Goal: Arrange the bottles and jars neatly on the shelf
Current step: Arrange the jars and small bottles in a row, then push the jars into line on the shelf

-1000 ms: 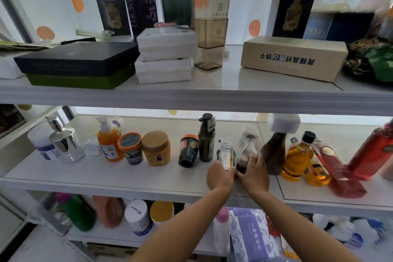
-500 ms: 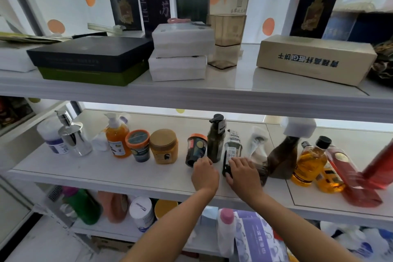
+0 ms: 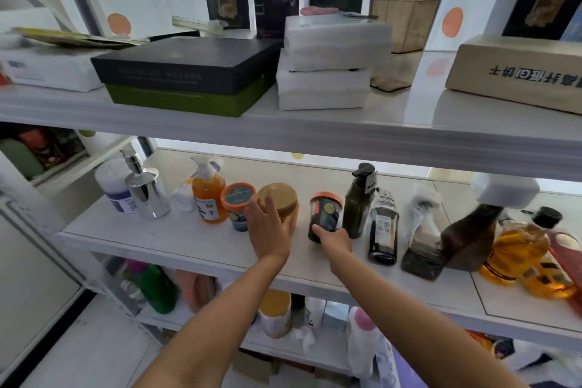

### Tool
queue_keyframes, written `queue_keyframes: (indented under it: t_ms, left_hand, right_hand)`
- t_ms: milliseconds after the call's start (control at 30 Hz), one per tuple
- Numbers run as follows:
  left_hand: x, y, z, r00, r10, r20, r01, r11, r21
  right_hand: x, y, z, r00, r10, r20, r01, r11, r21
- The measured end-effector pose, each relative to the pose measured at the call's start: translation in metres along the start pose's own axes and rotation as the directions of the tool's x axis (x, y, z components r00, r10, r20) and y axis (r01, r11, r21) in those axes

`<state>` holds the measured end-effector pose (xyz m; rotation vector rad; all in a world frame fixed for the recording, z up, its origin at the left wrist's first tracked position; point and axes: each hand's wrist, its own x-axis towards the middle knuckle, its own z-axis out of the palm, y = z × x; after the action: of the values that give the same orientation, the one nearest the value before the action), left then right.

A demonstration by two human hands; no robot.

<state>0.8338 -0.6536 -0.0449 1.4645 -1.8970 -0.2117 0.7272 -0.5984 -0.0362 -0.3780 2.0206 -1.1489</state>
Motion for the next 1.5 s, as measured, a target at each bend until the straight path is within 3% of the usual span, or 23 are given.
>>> queue_keyframes:
  t_ms: [100, 200, 300, 500, 833, 933, 1033, 1133, 1233, 1300, 1500]
  left_hand:
    - [0.017, -0.017, 0.0, 0.963, 0.219, 0.157, -0.248, 0.948, 0.198]
    - [0.024, -0.021, -0.001, 0.912, 0.257, 0.321, -0.351, 0.892, 0.283]
    - [0.025, -0.019, -0.006, 0.921, 0.259, 0.29, -0.339, 0.9, 0.275]
    - [0.031, -0.02, -0.01, 0.897, 0.301, 0.324, -0.387, 0.889, 0.244]
    - [0.029, -0.011, 0.007, 0.903, 0.338, 0.266, -0.391, 0.902, 0.184]
    - [0.029, -0.009, 0.011, 0.886, 0.383, 0.26, -0.427, 0.894, 0.138]
    - [0.031, -0.005, 0.023, 0.877, 0.409, 0.254, -0.431, 0.902, 0.036]
    - [0.024, -0.008, 0.029, 0.873, 0.435, 0.218, -0.43, 0.9, -0.075]
    - [0.015, -0.038, 0.019, 0.923, 0.362, 0.133, -0.342, 0.928, -0.147]
    - [0.017, -0.066, 0.01, 0.942, 0.326, 0.083, -0.308, 0.936, -0.171]
    - [0.038, -0.116, 0.01, 0.824, 0.567, -0.004, -0.566, 0.823, -0.045]
  right_hand:
    - [0.012, -0.01, 0.005, 0.997, 0.078, -0.001, -0.078, 0.997, 0.001]
    - [0.02, -0.02, 0.01, 0.993, 0.115, -0.005, -0.115, 0.993, -0.004]
    - [0.023, -0.027, 0.017, 0.992, 0.126, -0.001, -0.126, 0.992, 0.016]
    - [0.027, -0.048, 0.013, 0.977, 0.179, 0.119, -0.207, 0.93, 0.305]
    - [0.024, -0.105, -0.006, 0.991, 0.077, 0.109, -0.118, 0.885, 0.45]
    - [0.02, -0.118, -0.002, 0.989, 0.033, 0.146, -0.094, 0.894, 0.437]
    - [0.015, -0.127, 0.016, 0.967, -0.066, 0.245, -0.012, 0.952, 0.307]
    - [0.007, -0.132, 0.034, 0.994, -0.066, 0.087, 0.048, 0.981, 0.189]
    - [-0.001, -0.134, 0.059, 0.989, -0.058, 0.137, 0.025, 0.972, 0.234]
    - [-0.005, -0.133, 0.078, 0.997, -0.027, 0.074, 0.012, 0.98, 0.199]
    - [-0.017, -0.122, 0.112, 0.983, -0.082, -0.164, 0.064, 0.992, -0.112]
